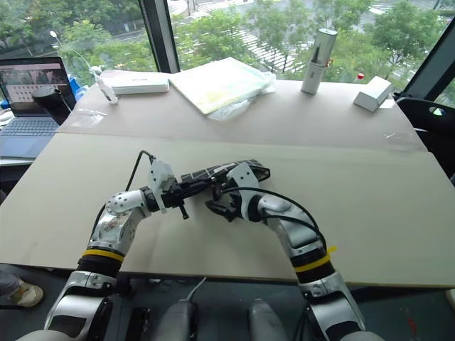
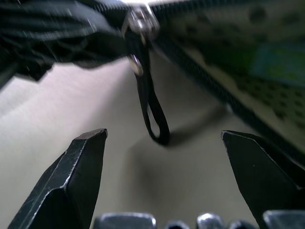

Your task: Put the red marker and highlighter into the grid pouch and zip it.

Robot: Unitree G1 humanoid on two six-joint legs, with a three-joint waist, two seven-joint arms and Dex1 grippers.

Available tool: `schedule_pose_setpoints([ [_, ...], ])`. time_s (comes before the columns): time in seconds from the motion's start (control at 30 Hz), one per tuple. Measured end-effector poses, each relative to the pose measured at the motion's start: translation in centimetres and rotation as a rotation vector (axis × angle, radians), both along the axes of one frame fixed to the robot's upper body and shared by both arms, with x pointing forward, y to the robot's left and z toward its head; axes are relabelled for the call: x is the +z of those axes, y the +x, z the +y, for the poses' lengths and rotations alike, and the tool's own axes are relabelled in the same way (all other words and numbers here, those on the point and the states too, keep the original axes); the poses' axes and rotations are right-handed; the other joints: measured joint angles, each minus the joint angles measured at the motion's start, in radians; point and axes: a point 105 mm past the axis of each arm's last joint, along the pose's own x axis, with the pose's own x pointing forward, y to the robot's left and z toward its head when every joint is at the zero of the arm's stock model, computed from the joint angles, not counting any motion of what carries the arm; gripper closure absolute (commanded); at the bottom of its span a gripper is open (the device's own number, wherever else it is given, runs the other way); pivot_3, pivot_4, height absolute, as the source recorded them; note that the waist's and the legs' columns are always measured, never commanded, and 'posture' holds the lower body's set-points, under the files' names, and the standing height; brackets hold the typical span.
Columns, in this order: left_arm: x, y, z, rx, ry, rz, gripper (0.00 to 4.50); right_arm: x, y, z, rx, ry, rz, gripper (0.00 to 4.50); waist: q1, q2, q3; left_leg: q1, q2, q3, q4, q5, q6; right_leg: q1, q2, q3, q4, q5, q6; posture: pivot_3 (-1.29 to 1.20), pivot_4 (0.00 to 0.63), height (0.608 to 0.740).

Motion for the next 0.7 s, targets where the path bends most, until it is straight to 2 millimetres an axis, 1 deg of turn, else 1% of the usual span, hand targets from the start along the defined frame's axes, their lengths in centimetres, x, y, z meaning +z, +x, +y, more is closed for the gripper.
schedule_pose_setpoints([
  [0.1,0.0,0.0,0.0,0.002,0.000,0.000,4.50,0.2,0.4,0.5,0.002,0.001,-0.001,0.22,-0.003,0.000,0.000,0.000,0.000,0.000,0.000,0.000,0.000,0.000,0.000,0.000,0.000,0.000,0.000,0.00,0.150,0.739],
  [0.13,0.0,0.0,0.0,0.003,-0.001,0.000,4.50,0.3,0.5,0.6,0.005,0.001,-0.002,0.74,-0.003,0.000,0.000,0.000,0.000,0.000,0.000,0.000,0.000,0.000,0.000,0.000,0.000,0.000,0.000,0.00,0.150,0.739],
  [0.27,0.0,0.1,0.1,0.008,-0.001,-0.001,4.50,0.8,0.6,0.7,0.027,-0.007,-0.016,1.94,-0.003,0.000,0.000,0.000,0.000,0.000,0.000,0.000,0.000,0.000,0.000,0.000,0.000,0.000,0.000,0.00,0.150,0.739],
  [0.3,0.0,0.1,0.1,0.009,-0.001,0.000,4.50,0.7,0.6,0.5,0.031,-0.013,-0.017,2.39,-0.003,0.000,0.000,0.000,0.000,0.000,0.000,0.000,0.000,0.000,0.000,0.000,0.000,0.000,0.000,0.00,0.150,0.739],
  [0.5,0.0,0.1,0.1,0.012,-0.001,0.000,4.50,0.9,0.6,-0.3,0.045,-0.026,-0.025,4.44,-0.004,0.000,0.000,0.000,0.000,0.000,0.000,0.000,0.000,0.000,0.000,-0.001,0.000,0.000,0.000,0.00,0.150,0.739],
  [0.7,0.1,0.1,0.3,0.016,0.001,-0.002,4.50,1.3,0.3,-1.4,0.047,-0.034,-0.049,4.44,-0.003,0.000,0.000,0.000,0.000,0.000,0.000,0.000,0.000,0.000,0.000,-0.001,0.000,0.000,0.000,0.00,0.150,0.739],
])
